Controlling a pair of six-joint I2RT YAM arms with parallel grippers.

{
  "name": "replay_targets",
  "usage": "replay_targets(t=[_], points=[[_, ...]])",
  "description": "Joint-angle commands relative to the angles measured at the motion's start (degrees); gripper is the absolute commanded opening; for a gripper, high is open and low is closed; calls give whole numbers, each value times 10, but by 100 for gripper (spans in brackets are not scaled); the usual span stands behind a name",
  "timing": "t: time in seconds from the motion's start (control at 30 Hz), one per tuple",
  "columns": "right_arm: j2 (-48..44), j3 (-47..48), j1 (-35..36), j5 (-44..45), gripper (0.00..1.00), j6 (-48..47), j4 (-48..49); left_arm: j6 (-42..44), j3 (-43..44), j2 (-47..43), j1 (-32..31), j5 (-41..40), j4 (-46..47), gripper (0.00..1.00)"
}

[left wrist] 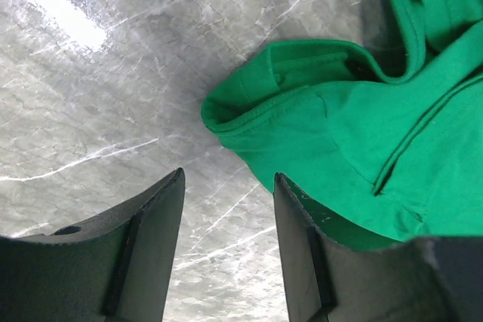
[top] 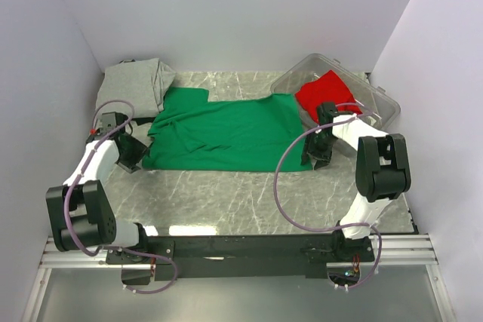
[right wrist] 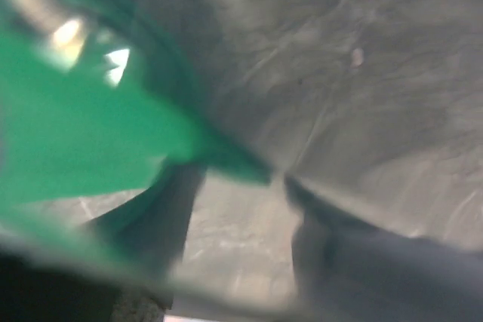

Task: Fold and stack the t-shirts
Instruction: Fold the tshirt

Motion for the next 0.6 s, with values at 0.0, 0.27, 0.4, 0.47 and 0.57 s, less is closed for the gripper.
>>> replay_targets(t=[0.0, 0.27, 0.4, 0.47, 0.57], points=[[-16, -7, -7, 33, 56, -2, 25, -15, -2, -28, 2, 5, 27, 56], [-26, -30, -7, 32, 32, -2, 43, -33, -14, -49, 5, -25, 17, 54], [-27, -37, -6, 28, 25, -1, 51, -49, -29, -57, 8, -28, 30, 52], [-28, -36, -6, 28, 18, 0, 50, -59, -33, -54, 12, -25, 41, 50], [-30, -34, -7, 31, 13, 0, 49, -71, -45, -49, 15, -25, 56, 47]])
